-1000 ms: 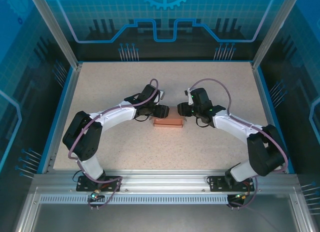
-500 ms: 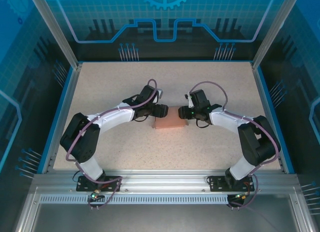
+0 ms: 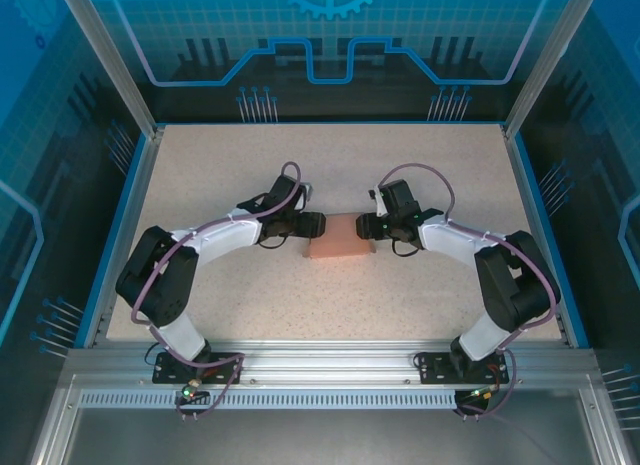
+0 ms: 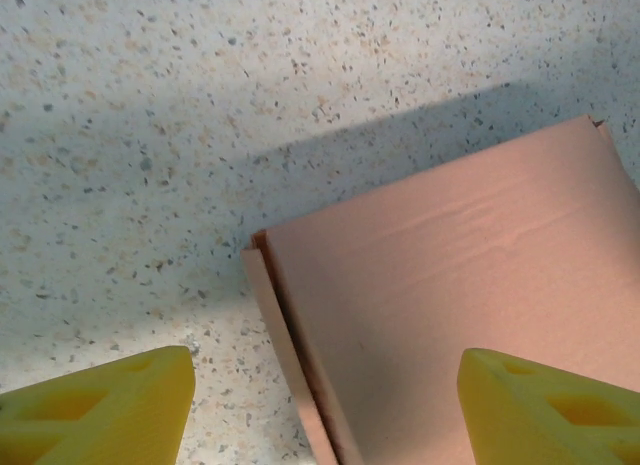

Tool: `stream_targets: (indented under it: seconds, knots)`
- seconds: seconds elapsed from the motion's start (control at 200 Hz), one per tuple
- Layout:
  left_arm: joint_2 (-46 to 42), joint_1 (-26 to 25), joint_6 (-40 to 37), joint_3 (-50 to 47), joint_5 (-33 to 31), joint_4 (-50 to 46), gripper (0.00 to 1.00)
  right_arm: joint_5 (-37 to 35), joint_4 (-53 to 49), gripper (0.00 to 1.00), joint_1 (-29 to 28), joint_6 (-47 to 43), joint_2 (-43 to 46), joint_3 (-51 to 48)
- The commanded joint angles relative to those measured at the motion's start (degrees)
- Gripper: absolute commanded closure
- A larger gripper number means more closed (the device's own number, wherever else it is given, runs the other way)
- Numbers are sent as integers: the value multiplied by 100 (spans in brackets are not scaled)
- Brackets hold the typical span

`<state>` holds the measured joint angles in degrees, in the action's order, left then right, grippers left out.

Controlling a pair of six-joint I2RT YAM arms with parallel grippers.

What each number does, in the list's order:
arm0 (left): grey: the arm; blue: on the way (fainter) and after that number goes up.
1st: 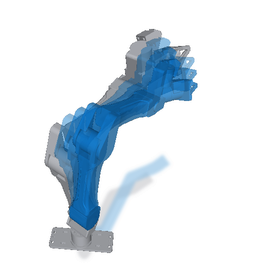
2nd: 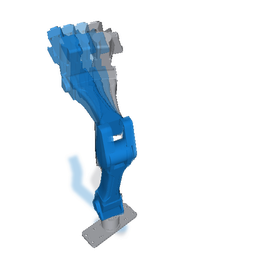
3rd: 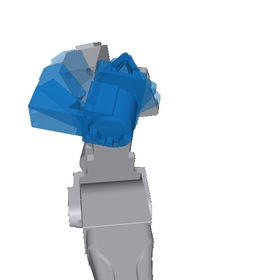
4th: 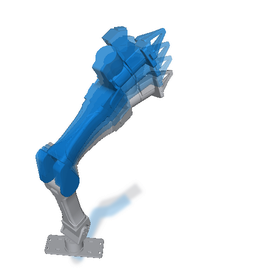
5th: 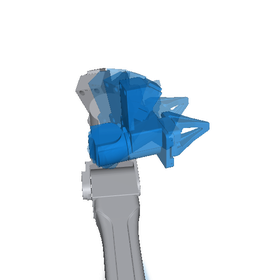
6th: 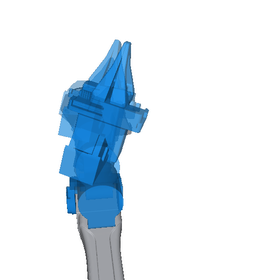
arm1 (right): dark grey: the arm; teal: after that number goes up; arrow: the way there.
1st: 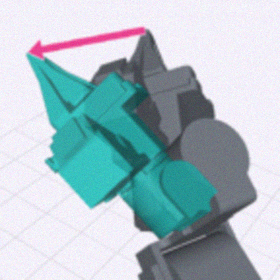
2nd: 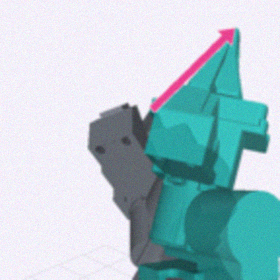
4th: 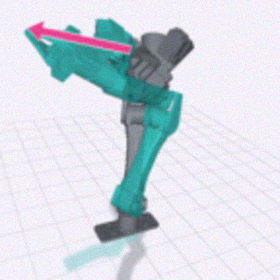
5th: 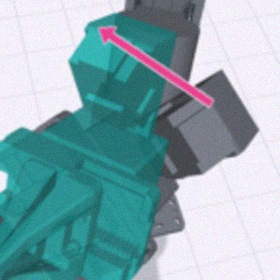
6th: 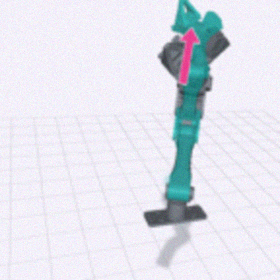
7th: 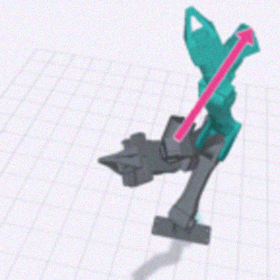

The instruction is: Fold the paper box

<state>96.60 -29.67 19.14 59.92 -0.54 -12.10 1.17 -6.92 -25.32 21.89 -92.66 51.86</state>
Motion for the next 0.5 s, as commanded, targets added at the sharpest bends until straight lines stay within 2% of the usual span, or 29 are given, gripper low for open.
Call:
stream_targets:
  seconds: [0.0,0.28,0.495]
  knots:
    - [102,21,125,-177,176,-25,29,212,-188,47,71,-197,-113,182]
    - [263,15,152,-461,95,86,30,281,-300,46,73,-357,-286,269]
    - [-24,19,145,-464,55,213,29,358,-515,46,73,-479,-198,518]
